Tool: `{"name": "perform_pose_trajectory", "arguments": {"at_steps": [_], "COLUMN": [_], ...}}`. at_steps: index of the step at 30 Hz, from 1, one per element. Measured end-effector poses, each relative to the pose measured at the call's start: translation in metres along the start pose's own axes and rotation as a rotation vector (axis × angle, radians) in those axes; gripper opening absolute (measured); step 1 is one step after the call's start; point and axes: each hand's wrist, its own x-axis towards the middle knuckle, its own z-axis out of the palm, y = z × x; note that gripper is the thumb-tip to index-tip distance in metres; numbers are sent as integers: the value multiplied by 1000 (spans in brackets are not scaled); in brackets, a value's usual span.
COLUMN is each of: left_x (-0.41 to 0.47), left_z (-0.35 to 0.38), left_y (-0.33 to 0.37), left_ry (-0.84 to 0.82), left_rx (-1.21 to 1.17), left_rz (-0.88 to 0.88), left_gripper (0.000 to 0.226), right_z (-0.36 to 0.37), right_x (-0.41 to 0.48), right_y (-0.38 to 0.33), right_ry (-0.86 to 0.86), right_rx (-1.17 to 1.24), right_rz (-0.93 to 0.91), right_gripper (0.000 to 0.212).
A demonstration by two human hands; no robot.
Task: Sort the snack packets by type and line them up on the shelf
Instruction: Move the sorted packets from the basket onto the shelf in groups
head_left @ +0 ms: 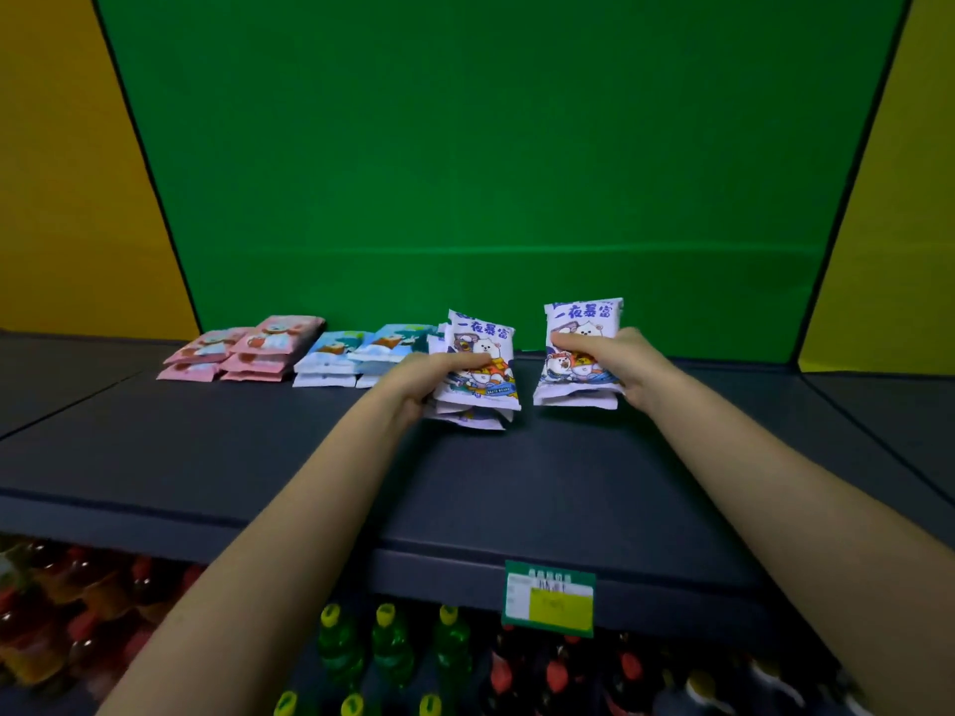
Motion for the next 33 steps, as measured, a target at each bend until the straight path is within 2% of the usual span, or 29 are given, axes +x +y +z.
{"name": "perform_pose_trajectory", "arguments": {"at_steps": [2,6,8,11,13,17,18,21,24,26,28,30,33], "left_x": [15,37,48,58,65,73,73,76,76,74,70,66,61], "left_z": [4,5,3,4,6,7,7,2,0,0,3,6,6], "left_y": [1,6,9,11,10,11,11,9,8,9,10,9,4], "left_ry": [-6,0,30,80,99,99,109,130,168,220,261,293,330], "left_rx": [29,88,172,255,293,297,304,328,429,595,774,866,927], "left_rz": [-11,-23,-29,5,22,81,86,119,179,257,316,380,518], "left_gripper": [29,37,59,60,66,66,66,47,36,34,29,31,32], "right_z": [-2,0,4,10,12,19,21,27,33,36,39,43,46], "right_x": [13,26,33,37,40,43,43,47,51,52,53,52,41], "right_y": [5,12,15,19,24,26,27,27,28,27,26,24,17], "right_ry": [25,36,72,120,100,76,92,121,141,159,183,196,174], "right_rx": [-40,-101,-115,-200,-239,-205,-203,-263,-306,-358,-427,-563,-931], "right_rz": [21,54,68,74,102,107,101,93,95,90,73,66,50], "right_gripper": [52,58,74,93,88,38,32,34,53,57,52,48,61]}}
